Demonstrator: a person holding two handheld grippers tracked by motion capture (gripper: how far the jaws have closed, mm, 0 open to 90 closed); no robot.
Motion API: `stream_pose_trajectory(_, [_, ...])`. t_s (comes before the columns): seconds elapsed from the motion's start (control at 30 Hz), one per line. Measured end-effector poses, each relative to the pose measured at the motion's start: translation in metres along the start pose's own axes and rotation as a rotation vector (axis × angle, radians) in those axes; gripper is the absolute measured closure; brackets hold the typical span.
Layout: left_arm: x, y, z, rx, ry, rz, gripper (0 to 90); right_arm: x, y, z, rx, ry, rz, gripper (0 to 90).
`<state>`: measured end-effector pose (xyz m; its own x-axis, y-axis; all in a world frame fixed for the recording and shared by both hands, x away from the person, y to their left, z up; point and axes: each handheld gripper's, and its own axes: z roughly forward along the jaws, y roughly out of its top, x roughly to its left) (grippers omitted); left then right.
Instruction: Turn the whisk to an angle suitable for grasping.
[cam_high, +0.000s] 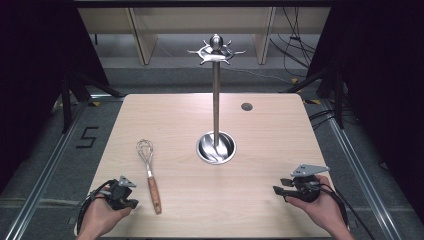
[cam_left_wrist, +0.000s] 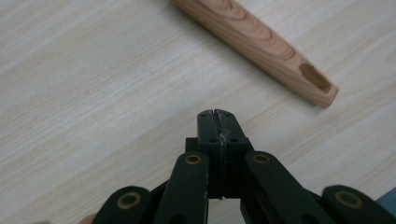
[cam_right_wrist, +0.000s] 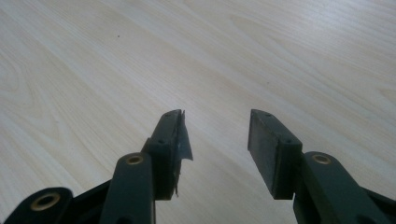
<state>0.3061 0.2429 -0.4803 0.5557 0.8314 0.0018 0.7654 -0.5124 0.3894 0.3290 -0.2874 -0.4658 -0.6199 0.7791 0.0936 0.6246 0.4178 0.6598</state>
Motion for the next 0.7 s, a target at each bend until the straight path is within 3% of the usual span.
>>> stream_pose_trajectory(0.07, [-0.003, 0.001, 0.003, 0.030, -0.017, 0.029, 89.2, 0.001, -0.001, 0.001, -0.007, 0.006, 0.029, 55.7])
stream_pose_trajectory(0.2, [-0.008, 0.006, 0.005, 0.072, -0.051, 0.090, 89.3, 0.000, -0.001, 0.001, -0.015, 0.002, 0.007, 55.7])
stream_pose_trajectory(0.23, [-0.010, 0.006, 0.006, 0.059, -0.048, 0.088, 89.3, 0.000, -0.001, 0.001, -0.016, 0.002, 0.006, 55.6])
stream_pose_trajectory(0.3, [-0.010, 0.008, 0.007, 0.094, -0.066, 0.123, 89.3, -0.001, 0.000, 0.000, 0.001, 0.003, -0.010, 55.6])
stream_pose_trajectory(0.43, [-0.014, 0.012, 0.010, 0.107, -0.087, 0.148, 89.2, -0.002, 0.000, 0.002, -0.012, -0.004, -0.030, 55.5])
stream_pose_trajectory(0.53, [-0.016, 0.016, 0.011, 0.120, -0.095, 0.170, 89.2, -0.001, 0.000, 0.001, -0.001, 0.001, -0.014, 55.4])
stream_pose_trajectory(0.6, [-0.019, 0.018, 0.013, 0.120, -0.104, 0.176, 89.3, 0.000, -0.001, 0.005, -0.036, -0.004, -0.009, 55.4])
stream_pose_trajectory(0.7, [-0.021, 0.022, 0.014, 0.118, -0.103, 0.189, 89.3, 0.000, -0.001, 0.005, -0.033, -0.004, -0.008, 55.4])
